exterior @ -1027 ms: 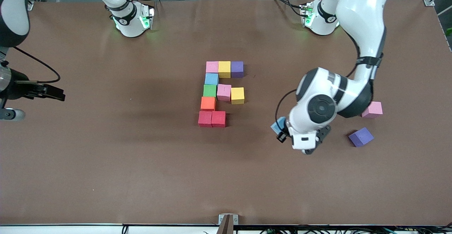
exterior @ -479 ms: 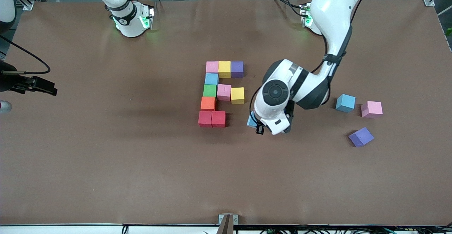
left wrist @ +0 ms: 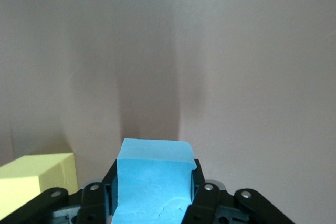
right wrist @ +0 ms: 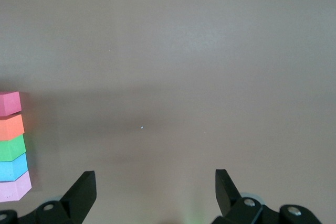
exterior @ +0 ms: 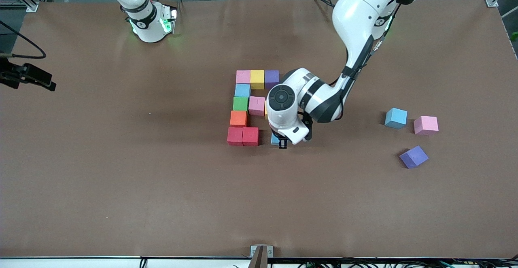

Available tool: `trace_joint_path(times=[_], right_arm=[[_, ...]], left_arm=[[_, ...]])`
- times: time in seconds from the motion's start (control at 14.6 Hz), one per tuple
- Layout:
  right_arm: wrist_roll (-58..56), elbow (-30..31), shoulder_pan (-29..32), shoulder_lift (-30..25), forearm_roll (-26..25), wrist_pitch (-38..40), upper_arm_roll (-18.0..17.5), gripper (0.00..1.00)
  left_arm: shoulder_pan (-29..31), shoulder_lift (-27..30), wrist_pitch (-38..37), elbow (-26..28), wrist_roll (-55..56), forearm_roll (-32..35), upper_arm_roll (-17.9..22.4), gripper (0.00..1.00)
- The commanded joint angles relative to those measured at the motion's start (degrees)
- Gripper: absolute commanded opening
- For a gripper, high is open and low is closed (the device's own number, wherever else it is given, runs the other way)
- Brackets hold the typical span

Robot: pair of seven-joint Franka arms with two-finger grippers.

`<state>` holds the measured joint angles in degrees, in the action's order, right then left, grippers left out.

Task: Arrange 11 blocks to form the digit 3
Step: 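Carry the cyan cube to beside the bottom red cubes with the left gripper, then lower the cyan cube beside the red cube and open the left gripper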

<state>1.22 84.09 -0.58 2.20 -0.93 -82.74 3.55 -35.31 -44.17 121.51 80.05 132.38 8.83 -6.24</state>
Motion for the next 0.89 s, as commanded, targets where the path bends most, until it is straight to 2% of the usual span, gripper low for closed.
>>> trace_joint_path(times=[0.0, 0.34, 0.82], right_arm=[[-0.78, 6.7, 0.4, -5.8, 1.02, -1.46, -0.12, 1.0], [-0.87, 5.92, 0.49, -6.25, 0.93, -0.94, 0.14, 1.0], [-0.78, 6.44, 0.22, -7.82, 1.71, -0.76, 0.32, 1.0]], left_arm=[[-1.16, -0.73, 0.4, -0.51, 2.88, 2.32, 0.79, 0.22], [-2.74, -2.4, 3.82, -0.95, 7.28, 2.68, 0.88, 0.22], [-3.7, -3.37, 4.0, -1.12, 8.77, 2.77, 0.97, 0.22]])
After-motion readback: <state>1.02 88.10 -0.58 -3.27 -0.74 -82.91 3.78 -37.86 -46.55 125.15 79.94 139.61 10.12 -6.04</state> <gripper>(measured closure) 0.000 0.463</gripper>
